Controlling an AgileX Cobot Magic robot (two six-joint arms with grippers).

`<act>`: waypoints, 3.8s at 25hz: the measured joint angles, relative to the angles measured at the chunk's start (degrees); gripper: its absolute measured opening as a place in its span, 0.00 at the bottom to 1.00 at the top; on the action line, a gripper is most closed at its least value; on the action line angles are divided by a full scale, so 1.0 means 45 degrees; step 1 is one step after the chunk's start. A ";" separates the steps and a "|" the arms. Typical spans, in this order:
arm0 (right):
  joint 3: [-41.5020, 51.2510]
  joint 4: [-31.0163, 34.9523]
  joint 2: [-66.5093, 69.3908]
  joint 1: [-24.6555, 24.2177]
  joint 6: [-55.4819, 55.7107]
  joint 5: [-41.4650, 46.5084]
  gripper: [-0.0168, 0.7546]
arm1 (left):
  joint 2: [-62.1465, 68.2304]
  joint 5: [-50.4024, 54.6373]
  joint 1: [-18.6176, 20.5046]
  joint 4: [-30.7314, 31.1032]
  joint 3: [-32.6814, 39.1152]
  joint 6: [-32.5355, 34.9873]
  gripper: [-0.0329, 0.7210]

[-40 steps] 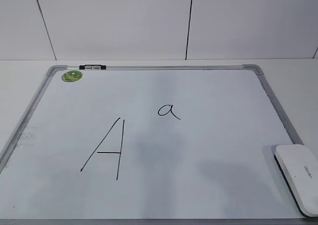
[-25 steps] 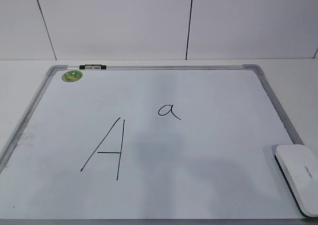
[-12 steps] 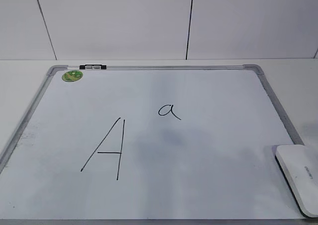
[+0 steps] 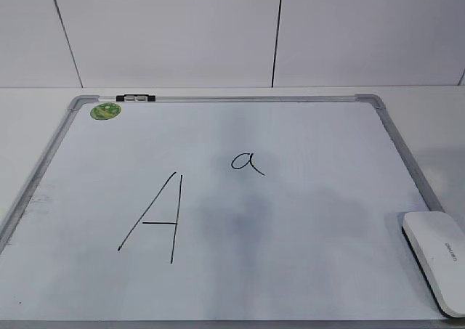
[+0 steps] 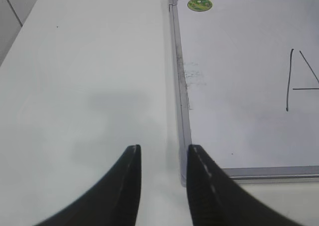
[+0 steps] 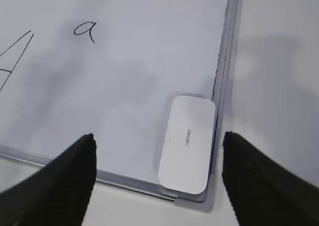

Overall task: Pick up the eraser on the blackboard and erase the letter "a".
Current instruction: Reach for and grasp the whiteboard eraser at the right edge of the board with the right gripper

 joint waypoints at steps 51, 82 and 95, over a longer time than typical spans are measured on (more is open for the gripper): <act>-0.2057 -0.2400 1.0746 0.1825 0.4498 0.1845 0.90 | 0.0000 0.0000 0.0000 0.0000 0.0000 0.0000 0.35; -0.1842 -0.4322 1.2660 0.2551 0.7292 -0.0352 0.90 | 0.0000 0.0000 0.0000 0.0000 0.0000 0.0000 0.36; -0.1842 -0.4370 1.3645 0.2551 0.7301 -0.0716 0.89 | 0.0000 0.0000 0.0000 0.0000 0.0000 0.0000 0.36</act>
